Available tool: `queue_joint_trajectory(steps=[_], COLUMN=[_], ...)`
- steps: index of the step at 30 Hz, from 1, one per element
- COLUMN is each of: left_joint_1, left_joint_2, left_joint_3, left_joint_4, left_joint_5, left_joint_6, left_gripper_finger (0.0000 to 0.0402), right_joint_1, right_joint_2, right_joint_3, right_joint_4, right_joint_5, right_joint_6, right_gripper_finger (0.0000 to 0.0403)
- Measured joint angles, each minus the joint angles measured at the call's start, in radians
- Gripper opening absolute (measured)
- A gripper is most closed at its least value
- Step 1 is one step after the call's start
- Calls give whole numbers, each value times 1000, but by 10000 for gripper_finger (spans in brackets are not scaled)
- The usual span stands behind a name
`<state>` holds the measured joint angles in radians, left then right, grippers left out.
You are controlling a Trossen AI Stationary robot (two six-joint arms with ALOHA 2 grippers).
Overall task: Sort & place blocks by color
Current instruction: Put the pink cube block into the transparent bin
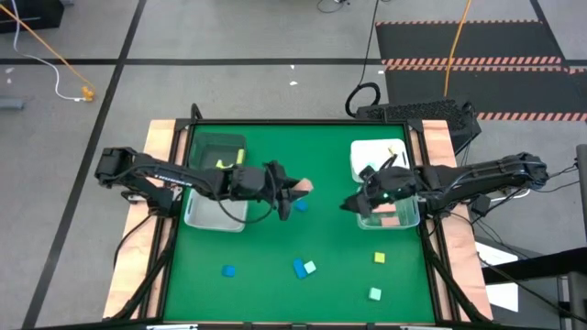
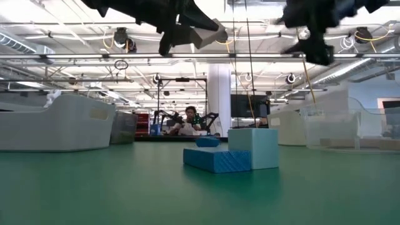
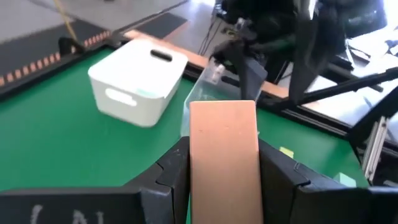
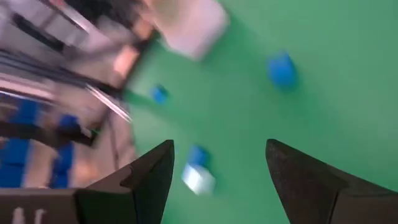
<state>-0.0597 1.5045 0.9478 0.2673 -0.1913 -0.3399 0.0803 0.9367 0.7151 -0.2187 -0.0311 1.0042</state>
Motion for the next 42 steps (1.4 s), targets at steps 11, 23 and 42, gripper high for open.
queue_joint_trajectory(steps=[11,23,42], left_joint_1=[-2,-20,-30], left_joint_2=[-1,-1,-1], left_joint_3=[0,0,0], left_joint_4=[124,59,-87], left_joint_5=[-26,-19,-45], left_joint_6=[203,372,530], left_gripper_finger=[132,132,132], right_joint_1=[0,-41,-40], right_joint_2=[67,218,545], right_joint_3=[1,1,2], right_joint_4=[353,573,966], right_joint_5=[84,137,103], right_joint_6=[57,175,276], right_gripper_finger=[247,247,247])
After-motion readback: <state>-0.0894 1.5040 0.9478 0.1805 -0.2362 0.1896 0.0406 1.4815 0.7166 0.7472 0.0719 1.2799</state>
